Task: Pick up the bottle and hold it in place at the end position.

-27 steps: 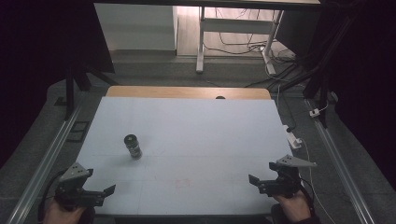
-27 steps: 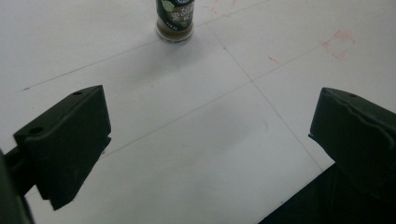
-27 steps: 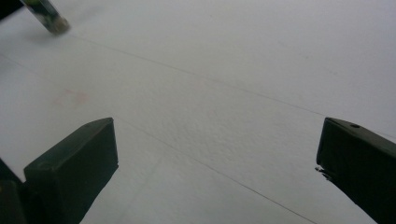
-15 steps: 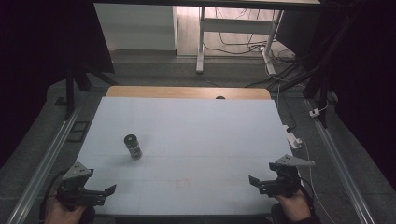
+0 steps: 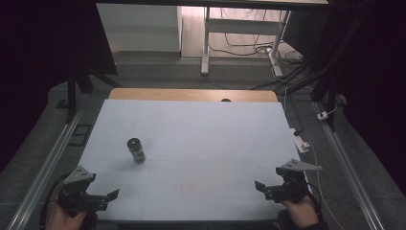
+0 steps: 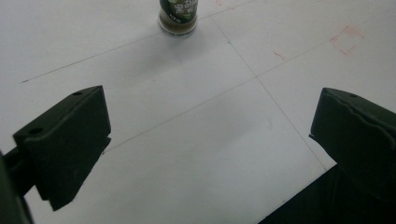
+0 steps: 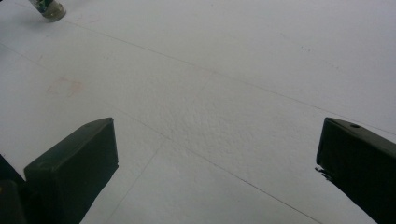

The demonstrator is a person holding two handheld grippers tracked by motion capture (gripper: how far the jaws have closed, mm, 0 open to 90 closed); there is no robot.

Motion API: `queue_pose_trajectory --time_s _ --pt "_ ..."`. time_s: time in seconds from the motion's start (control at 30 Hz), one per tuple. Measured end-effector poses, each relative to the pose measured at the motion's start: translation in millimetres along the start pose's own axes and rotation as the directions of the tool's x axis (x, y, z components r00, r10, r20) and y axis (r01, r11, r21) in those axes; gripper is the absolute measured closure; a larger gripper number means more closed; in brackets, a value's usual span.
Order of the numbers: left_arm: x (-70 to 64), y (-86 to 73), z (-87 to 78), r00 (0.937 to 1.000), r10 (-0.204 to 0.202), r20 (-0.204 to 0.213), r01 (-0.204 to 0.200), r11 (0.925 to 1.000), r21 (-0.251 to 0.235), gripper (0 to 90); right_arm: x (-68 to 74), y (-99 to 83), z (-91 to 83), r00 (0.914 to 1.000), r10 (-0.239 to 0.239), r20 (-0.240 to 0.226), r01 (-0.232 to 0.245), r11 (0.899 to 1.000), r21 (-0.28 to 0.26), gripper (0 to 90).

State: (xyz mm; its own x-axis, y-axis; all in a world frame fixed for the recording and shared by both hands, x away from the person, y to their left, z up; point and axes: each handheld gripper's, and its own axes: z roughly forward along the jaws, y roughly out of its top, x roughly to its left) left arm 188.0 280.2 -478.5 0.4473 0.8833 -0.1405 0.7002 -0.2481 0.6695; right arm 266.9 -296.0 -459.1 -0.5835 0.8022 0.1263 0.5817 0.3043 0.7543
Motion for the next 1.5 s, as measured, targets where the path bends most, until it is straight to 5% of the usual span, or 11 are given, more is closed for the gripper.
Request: queue_pose_trajectory --time_s 0.27,0.4,0.93,1.5 --pt "2.6 1.9 -2.1 0.9992 -0.028 0.027 0.029 0.9992 -0.028 0.0 -0.5 0.0 0.5 1.0000 0.005 -0.001 -0.005 1.000 0.005 0.0" --pt "3.6 3.6 -3.3 0.9998 -0.013 0.014 0.013 0.9987 -0.049 0.0 -0.6 0.2 1.3 1.0000 0.004 -0.004 -0.004 1.000 0.012 0.0" --pt "8.9 12.6 8.3 0.9905 0.034 0.133 -0.023 0.9965 -0.081 0.0 0.5 0.6 2.5 1.0000 -0.002 0.000 0.002 1.000 0.025 0.0" --pt "6.3 29.9 27.3 0.9914 0.042 0.124 -0.031 0.9953 -0.092 0.0 1.4 0.8 3.1 0.9999 -0.012 0.001 0.012 0.999 0.031 0.0"
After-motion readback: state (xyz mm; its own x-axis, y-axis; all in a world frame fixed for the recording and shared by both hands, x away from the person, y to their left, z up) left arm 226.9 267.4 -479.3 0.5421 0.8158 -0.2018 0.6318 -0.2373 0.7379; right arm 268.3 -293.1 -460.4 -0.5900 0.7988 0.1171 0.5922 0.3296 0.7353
